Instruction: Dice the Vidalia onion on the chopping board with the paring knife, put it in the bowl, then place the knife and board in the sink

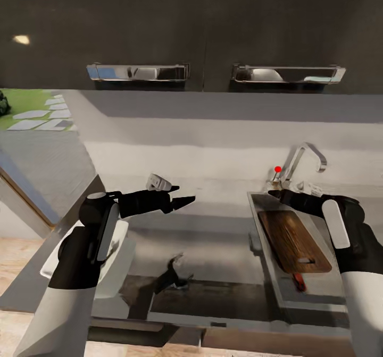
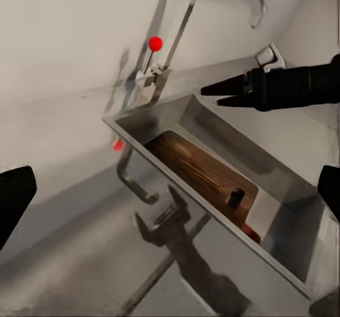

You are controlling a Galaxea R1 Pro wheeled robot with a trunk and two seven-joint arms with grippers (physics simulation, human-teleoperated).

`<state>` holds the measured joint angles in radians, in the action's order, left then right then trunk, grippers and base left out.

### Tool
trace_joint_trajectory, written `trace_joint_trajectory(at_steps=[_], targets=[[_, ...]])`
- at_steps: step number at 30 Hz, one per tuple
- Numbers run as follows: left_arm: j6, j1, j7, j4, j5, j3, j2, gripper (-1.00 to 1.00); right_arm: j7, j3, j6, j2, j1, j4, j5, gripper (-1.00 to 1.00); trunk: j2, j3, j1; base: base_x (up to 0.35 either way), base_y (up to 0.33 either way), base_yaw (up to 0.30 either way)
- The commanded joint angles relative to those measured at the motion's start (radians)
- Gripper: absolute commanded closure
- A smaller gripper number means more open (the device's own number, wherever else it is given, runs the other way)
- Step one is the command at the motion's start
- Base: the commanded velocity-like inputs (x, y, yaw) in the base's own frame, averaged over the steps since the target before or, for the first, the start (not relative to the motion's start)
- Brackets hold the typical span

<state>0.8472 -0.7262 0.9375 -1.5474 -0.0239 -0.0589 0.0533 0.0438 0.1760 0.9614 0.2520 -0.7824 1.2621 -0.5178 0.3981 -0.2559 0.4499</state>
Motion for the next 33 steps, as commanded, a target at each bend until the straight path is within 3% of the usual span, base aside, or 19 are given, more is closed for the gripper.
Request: trace_joint_trajectory(at_steps=[1, 3, 4, 7, 8, 10, 23, 33], targets=[[0.008, -0.001, 0.001, 0.0, -0.002, 0.001, 0.0, -1.0, 0.008, -0.011, 0.005, 0.004, 0.0, 0.004, 0.004, -1.0, 0.002, 0.0, 0.0, -0.315, 0.0, -0.062], [0.009, -0.001, 0.001, 0.0, -0.002, 0.001, 0.0, -1.0, 0.017, -0.034, 0.005, 0.008, 0.002, 0.009, 0.004, -1.0, 0.002, 0.003, 0.0, -0.321, 0.0, -0.065], [0.009, -0.001, 0.001, 0.0, -0.002, 0.001, 0.0, -1.0, 0.03, -0.082, 0.004, 0.018, 0.003, 0.014, 0.004, -1.0, 0.002, 0.004, 0.0, -0.328, 0.0, -0.035], [0.008, -0.001, 0.001, 0.0, -0.002, 0.001, 0.0, -1.0, 0.041, -0.159, 0.001, 0.043, 0.006, 0.018, 0.004, -1.0, 0.002, 0.009, 0.0, -0.33, 0.0, -0.016], [0.008, -0.001, 0.001, 0.0, -0.002, 0.001, 0.0, -1.0, 0.058, -0.204, -0.01, 0.072, 0.008, 0.02, 0.004, -1.0, 0.002, 0.01, 0.0, -0.331, 0.0, -0.005], [0.008, -0.001, 0.001, 0.0, -0.002, 0.001, 0.0, -1.0, 0.084, -0.22, -0.019, 0.091, 0.011, 0.022, 0.004, -1.0, 0.002, 0.013, 0.0, -0.331, 0.0, -0.003], [0.008, -0.001, 0.001, 0.0, -0.002, 0.002, -0.001, -1.0, 0.349, -0.239, -0.116, 0.181, 0.064, 0.084, 0.007, -1.0, 0.002, 0.023, 0.0, -0.316, 0.086, 0.0], [0.009, -0.001, 0.0, -0.001, -0.002, 0.004, -0.006, -1.0, 0.374, -0.239, -0.124, 0.191, 0.079, 0.11, 0.022, -1.0, 0.002, 0.036, 0.0, -0.303, 0.111, -0.104]])
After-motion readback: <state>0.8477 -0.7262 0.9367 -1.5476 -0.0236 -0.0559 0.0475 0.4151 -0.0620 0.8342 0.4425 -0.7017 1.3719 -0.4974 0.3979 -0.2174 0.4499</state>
